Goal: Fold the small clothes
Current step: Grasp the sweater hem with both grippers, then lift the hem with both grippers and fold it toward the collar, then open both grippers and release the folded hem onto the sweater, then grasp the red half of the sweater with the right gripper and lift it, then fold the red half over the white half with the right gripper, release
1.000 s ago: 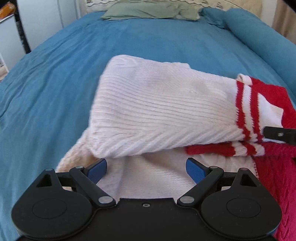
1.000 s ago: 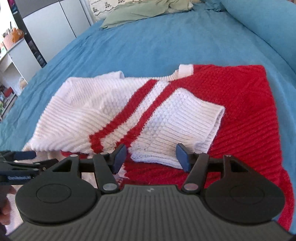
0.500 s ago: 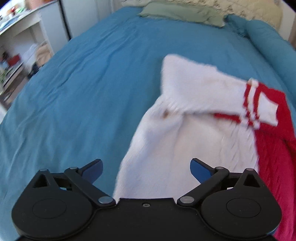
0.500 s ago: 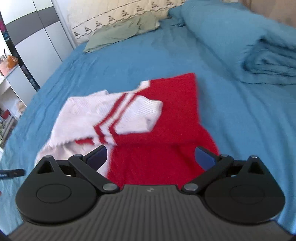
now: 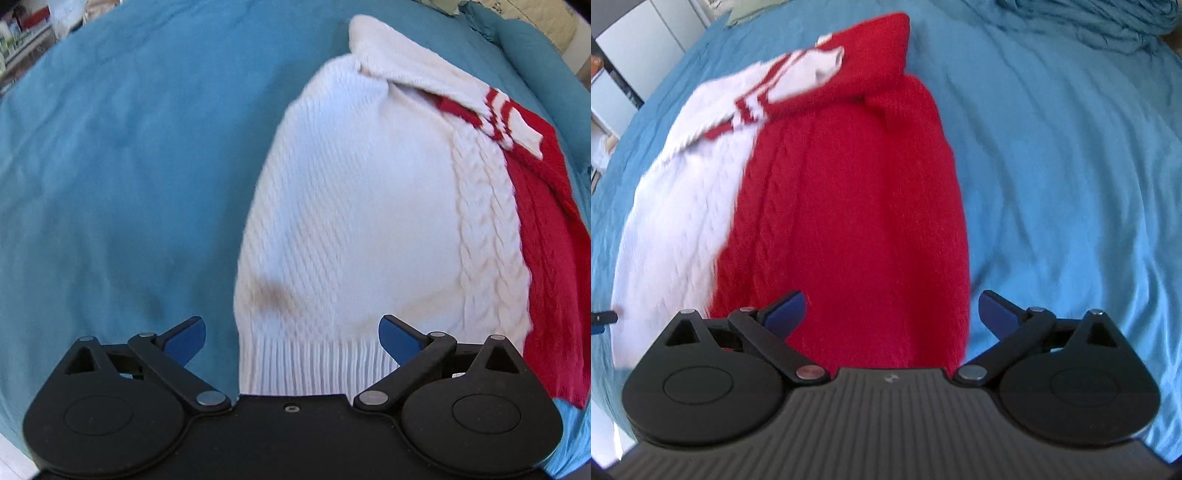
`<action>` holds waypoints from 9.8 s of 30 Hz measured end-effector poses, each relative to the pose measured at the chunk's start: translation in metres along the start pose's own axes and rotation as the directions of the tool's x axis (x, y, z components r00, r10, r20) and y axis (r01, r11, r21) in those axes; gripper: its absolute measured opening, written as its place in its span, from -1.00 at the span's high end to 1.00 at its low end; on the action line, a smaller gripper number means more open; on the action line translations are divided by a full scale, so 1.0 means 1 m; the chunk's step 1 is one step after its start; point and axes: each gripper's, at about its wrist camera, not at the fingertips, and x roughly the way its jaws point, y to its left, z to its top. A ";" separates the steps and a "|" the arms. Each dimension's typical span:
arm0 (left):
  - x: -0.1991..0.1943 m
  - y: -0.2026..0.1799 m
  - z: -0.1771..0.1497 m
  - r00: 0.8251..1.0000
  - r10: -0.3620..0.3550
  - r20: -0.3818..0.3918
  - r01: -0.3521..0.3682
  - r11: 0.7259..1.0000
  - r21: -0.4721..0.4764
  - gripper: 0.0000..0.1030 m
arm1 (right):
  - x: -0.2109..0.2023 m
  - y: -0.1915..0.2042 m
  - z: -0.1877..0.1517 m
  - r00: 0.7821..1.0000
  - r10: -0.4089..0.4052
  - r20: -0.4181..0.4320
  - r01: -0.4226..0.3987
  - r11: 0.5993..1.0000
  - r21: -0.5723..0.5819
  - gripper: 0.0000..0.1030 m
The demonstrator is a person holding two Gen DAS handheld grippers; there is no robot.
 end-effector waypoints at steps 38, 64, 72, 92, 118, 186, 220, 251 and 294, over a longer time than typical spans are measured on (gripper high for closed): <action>-0.024 -0.003 -0.019 0.991 -0.131 0.005 0.131 0.984 -0.122 0.77 | 0.011 -0.018 -0.042 0.994 0.035 -0.100 -0.022 0.991 0.135 0.50; -0.090 -0.062 0.271 0.904 -0.300 0.304 0.359 0.920 -0.158 0.79 | -0.063 0.009 0.227 0.944 0.150 0.294 -0.221 0.949 0.226 0.51; 0.016 -0.099 0.379 0.886 -0.294 0.358 0.357 0.926 -0.122 0.79 | 0.046 -0.019 0.337 0.937 0.126 0.327 -0.228 0.927 0.298 0.51; 0.128 -0.120 0.397 0.927 -0.092 0.363 0.148 0.980 -0.131 -0.58 | 0.185 -0.017 0.372 0.959 0.145 0.242 -0.169 0.982 0.082 -0.10; 0.195 -0.206 0.369 0.975 0.001 0.223 -0.103 0.888 0.447 -1.00 | 0.250 0.061 0.367 0.973 0.105 0.203 -0.050 0.964 -0.261 -1.00; 0.124 -0.273 0.242 0.946 -0.012 0.325 -0.082 0.959 0.272 -1.00 | 0.160 -0.029 0.171 0.955 0.100 0.280 -0.235 0.831 0.504 -1.00; 0.079 -0.092 0.281 0.933 0.257 0.251 -0.265 0.964 -0.002 -0.99 | 0.099 0.291 0.282 0.662 0.705 0.253 -0.638 0.708 -0.303 0.12; -0.056 -0.045 0.215 0.930 0.142 0.339 -0.149 0.989 -0.005 -1.00 | 0.055 0.308 0.262 0.860 0.501 0.095 -0.378 0.752 -0.540 -1.00; 0.039 -0.022 0.320 0.957 -0.227 0.178 0.172 0.945 0.279 -0.99 | 0.129 0.252 0.257 0.987 0.156 0.044 -0.134 0.940 -0.314 -1.00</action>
